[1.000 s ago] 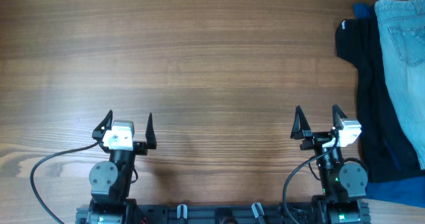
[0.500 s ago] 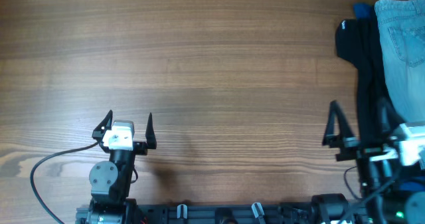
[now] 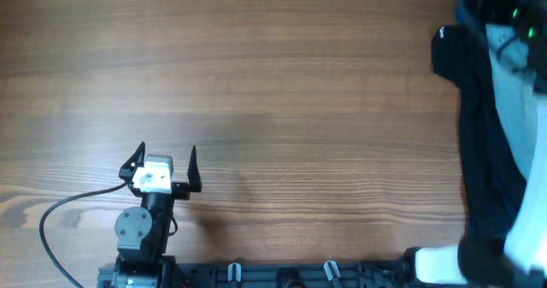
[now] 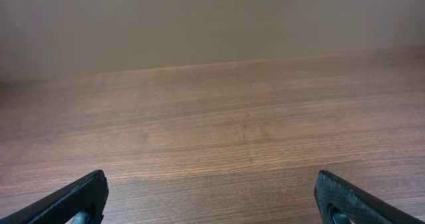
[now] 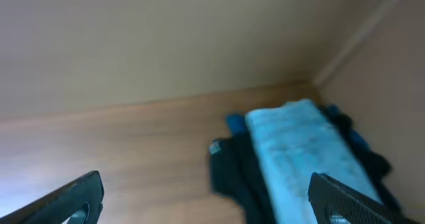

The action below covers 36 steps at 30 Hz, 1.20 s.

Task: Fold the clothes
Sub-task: 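Reach the right gripper into the clothes pile and grasp the denim shorts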

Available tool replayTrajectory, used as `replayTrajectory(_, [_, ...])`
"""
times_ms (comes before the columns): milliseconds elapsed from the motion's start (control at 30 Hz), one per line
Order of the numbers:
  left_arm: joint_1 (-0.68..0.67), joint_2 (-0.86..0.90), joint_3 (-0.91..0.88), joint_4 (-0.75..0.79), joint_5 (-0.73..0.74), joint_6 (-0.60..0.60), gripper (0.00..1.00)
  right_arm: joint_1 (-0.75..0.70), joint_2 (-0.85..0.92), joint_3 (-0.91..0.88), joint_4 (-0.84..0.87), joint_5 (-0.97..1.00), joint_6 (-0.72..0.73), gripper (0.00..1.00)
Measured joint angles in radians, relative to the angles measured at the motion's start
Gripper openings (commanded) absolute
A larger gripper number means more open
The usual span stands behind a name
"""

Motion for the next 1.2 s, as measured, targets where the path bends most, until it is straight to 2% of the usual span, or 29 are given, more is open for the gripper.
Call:
replayTrajectory(67, [0.000, 0.000, 0.000, 0.000, 0.000, 0.000, 1.00, -0.101, 0.107, 0.010, 0.044, 0.013, -0.004, 1.00])
replayTrajectory(133, [0.000, 0.000, 0.000, 0.000, 0.000, 0.000, 1.00, -0.203, 0.241, 0.010, 0.162, 0.022, -0.026, 1.00])
replayTrajectory(200, [0.000, 0.000, 0.000, 0.000, 0.000, 0.000, 1.00, -0.237, 0.299, 0.010, 0.205, 0.024, -0.049, 1.00])
replayTrajectory(233, [0.000, 0.000, 0.000, 0.000, 0.000, 0.000, 1.00, -0.251, 0.328, 0.010, 0.206, 0.019, -0.056, 0.98])
replayTrajectory(267, [0.000, 0.000, 0.000, 0.000, 0.000, 0.000, 1.00, -0.267, 0.365, 0.010, 0.213, 0.006, -0.074, 0.89])
replayTrajectory(567, [0.000, 0.000, 0.000, 0.000, 0.000, 0.000, 1.00, -0.285, 0.701, 0.010, 0.404, -0.085, -0.226, 0.88])
replayTrajectory(833, [0.000, 0.000, 0.000, 0.000, 0.000, 0.000, 1.00, -0.285, 0.834, 0.010, 0.436, -0.084, -0.268, 0.88])
replayTrajectory(867, [0.000, 0.000, 0.000, 0.000, 0.000, 0.000, 1.00, -0.285, 0.841, 0.010, 0.446, -0.084, -0.269, 0.82])
replayTrajectory(933, [0.000, 0.000, 0.000, 0.000, 0.000, 0.000, 1.00, -0.286, 0.842, 0.010, 0.454, -0.081, -0.275, 0.62])
replayTrajectory(967, [0.000, 0.000, 0.000, 0.000, 0.000, 0.000, 1.00, -0.286, 0.842, 0.010, 0.454, -0.075, -0.280, 0.62])
replayTrajectory(1000, [0.000, 0.000, 0.000, 0.000, 0.000, 0.000, 1.00, -0.288, 0.842, 0.010, 0.456, -0.061, -0.283, 0.70])
replayTrajectory(1033, [0.000, 0.000, 0.000, 0.000, 0.000, 0.000, 1.00, -0.290, 0.842, 0.010, 0.459, -0.051, -0.283, 0.73])
replayTrajectory(1200, [0.000, 0.000, 0.000, 0.000, 0.000, 0.000, 1.00, -0.290, 0.842, 0.010, 0.459, -0.043, -0.286, 0.73])
